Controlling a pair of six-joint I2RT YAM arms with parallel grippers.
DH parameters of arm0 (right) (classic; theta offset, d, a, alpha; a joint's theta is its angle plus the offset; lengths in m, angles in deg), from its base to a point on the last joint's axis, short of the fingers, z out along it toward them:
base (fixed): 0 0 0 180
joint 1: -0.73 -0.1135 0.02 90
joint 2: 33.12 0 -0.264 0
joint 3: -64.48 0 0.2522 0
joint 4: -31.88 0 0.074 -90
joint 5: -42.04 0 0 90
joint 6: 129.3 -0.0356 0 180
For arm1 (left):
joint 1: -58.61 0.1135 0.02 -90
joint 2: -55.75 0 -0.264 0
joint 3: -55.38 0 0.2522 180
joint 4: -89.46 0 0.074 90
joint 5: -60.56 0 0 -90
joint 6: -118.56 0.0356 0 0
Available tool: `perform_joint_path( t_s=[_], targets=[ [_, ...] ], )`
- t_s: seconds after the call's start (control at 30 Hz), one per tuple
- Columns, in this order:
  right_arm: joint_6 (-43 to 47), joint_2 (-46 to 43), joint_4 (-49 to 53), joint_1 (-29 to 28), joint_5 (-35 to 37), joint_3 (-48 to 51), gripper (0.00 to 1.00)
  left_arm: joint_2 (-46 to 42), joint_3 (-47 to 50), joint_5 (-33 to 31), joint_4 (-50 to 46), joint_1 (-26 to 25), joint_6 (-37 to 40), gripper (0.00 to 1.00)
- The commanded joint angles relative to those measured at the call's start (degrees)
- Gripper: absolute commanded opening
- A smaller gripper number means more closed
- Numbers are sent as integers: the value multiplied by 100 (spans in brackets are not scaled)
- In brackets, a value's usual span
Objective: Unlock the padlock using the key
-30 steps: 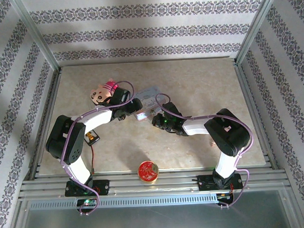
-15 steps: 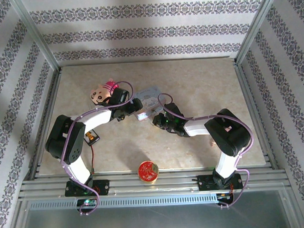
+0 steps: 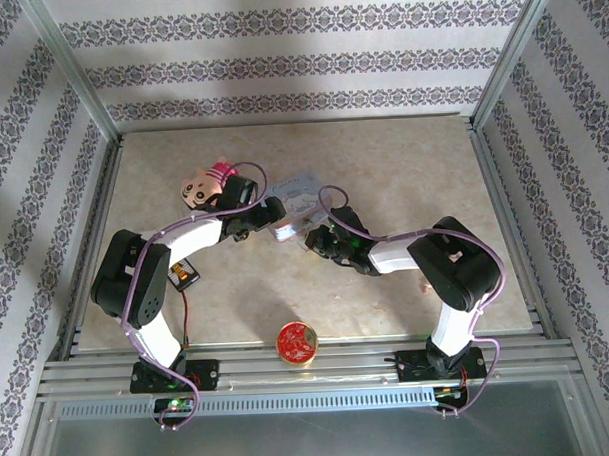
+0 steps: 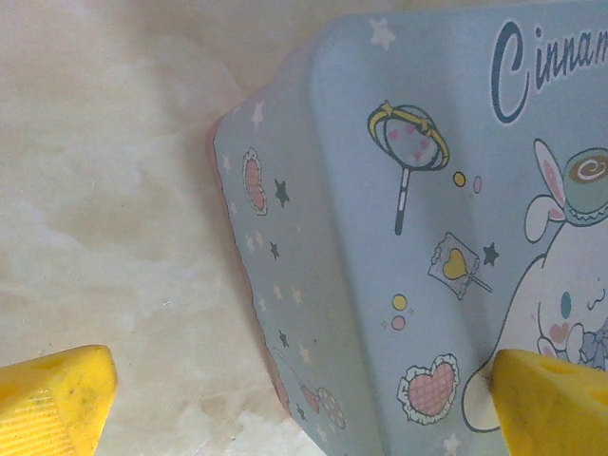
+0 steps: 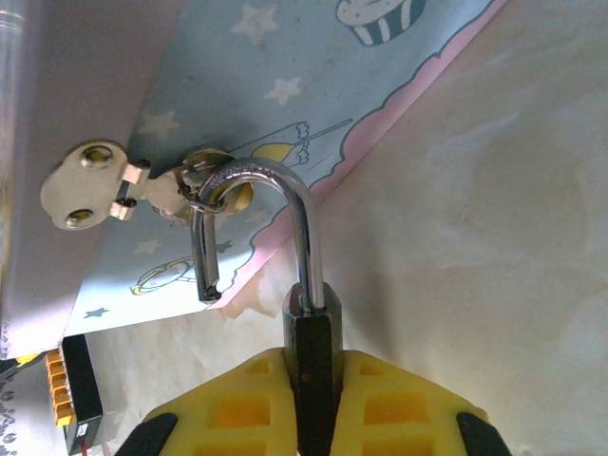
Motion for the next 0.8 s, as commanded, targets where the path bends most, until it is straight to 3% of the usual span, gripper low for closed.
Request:
perform_joint_path(
  t_s=[0.0, 0.57, 0.77],
  targets=[
    [-195, 113, -449, 85, 16, 30, 0, 196, 218, -103, -630, 122, 214, 99],
    [-241, -20, -945, 149, 25, 235, 0, 188, 279, -158, -633, 208, 149, 99],
    [-105, -124, -1003, 190, -132, 350, 3, 168, 328, -94, -500, 280, 42, 86]
  ],
)
